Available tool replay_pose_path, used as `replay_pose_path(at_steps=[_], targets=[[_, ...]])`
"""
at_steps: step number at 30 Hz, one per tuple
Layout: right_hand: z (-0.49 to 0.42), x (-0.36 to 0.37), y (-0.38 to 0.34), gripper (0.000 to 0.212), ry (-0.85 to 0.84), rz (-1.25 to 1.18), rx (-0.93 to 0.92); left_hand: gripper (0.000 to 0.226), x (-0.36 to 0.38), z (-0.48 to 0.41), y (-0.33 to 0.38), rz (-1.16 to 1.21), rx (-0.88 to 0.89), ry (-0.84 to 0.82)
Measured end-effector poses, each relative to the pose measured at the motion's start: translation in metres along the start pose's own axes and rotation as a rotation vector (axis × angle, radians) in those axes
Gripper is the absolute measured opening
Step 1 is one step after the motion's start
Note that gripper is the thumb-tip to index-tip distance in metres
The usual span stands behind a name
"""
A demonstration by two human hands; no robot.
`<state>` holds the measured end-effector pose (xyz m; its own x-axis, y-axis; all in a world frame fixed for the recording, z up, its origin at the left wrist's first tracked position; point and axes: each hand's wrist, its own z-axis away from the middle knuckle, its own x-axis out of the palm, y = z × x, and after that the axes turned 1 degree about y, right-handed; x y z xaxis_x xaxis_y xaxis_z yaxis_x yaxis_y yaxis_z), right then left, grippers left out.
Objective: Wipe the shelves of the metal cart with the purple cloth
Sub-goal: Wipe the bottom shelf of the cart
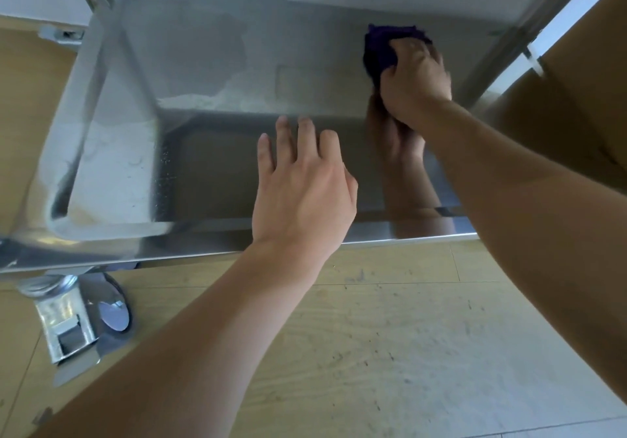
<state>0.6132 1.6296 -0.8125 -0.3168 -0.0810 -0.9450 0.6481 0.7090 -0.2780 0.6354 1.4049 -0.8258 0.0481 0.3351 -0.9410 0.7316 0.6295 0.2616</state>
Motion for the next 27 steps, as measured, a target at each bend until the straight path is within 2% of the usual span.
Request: replay_pose_path(at_steps=[3, 6, 8, 13, 20, 24, 27], targets=[[0.009, 0.006, -0.005, 0.058, -0.029, -0.013, -0.236, 0.039, -0.004, -0.002, 0.002, -0.034, -0.007, -0.038], [0.013, 0.007, 0.002, 0.051, -0.004, -0.007, -0.278, 0.034, -0.013, -0.010, 0.012, -0.074, -0.029, -0.107], [0.014, 0.003, 0.010, 0.049, 0.020, 0.025, -0.229, 0.031, -0.014, -0.015, 0.023, -0.051, -0.005, -0.105], [0.019, -0.012, 0.052, 0.049, 0.054, 0.068, -0.056, 0.038, 0.004, -0.023, 0.060, 0.055, 0.235, -0.124], [0.021, -0.040, 0.129, 0.050, 0.068, 0.072, 0.184, 0.039, 0.028, -0.033, 0.107, 0.102, 0.337, -0.148], [0.025, -0.062, 0.179, 0.050, 0.105, 0.045, 0.388, 0.040, 0.033, -0.030, 0.112, 0.168, 0.315, -0.131], [0.025, -0.067, 0.197, 0.054, 0.157, 0.017, 0.464, 0.038, 0.034, -0.030, 0.116, 0.182, 0.310, -0.118]])
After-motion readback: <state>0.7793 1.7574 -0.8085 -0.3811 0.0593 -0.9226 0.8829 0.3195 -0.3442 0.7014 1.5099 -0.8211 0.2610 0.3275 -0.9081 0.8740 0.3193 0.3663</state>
